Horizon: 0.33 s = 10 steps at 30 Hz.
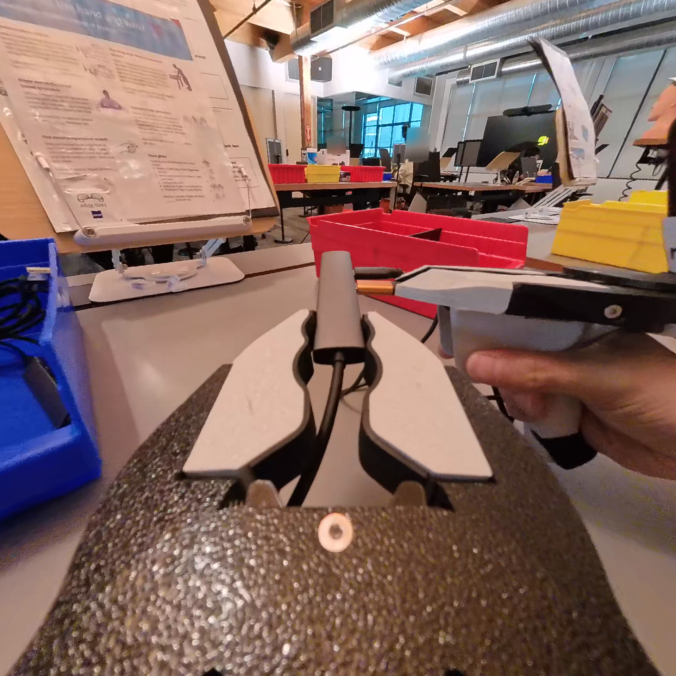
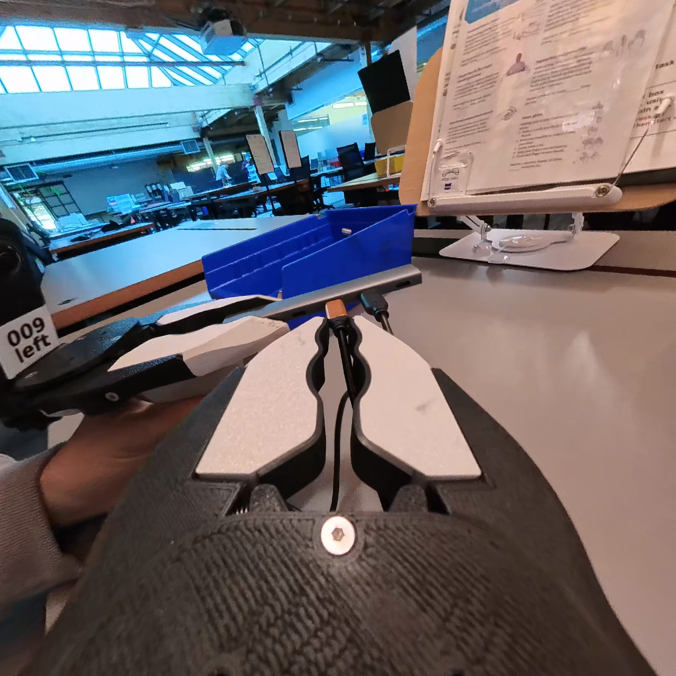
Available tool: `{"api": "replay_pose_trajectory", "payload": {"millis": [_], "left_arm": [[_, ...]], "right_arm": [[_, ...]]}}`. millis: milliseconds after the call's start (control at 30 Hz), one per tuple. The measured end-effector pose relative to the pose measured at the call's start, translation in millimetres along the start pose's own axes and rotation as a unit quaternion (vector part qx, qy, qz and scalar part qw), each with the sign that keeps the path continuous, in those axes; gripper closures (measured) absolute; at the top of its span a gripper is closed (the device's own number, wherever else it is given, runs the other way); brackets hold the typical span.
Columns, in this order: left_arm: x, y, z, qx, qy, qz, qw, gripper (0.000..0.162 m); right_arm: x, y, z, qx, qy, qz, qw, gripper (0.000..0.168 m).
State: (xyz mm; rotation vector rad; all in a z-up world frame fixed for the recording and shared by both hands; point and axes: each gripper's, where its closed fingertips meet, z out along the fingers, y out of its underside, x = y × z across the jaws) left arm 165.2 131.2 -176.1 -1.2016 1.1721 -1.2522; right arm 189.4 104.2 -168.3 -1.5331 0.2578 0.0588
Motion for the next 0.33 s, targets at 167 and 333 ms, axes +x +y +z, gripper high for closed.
{"api": "replay_pose_trajectory", "payload": {"millis": [167,333], "left_arm": [[-2.9,-0.8,7.4,0.004,0.011,-0.006,1.0,0.139],[-3.1,1.8,14.7,-0.006,0.024,-0.002,1.0,0.139]], "right_arm": [[7.2,4.7,2.6,-0.015,0.008,0.036,0.999,0.16],[13.3,13.0,0.4,-0.049,0.03,0.02,0.998,0.16]]}}
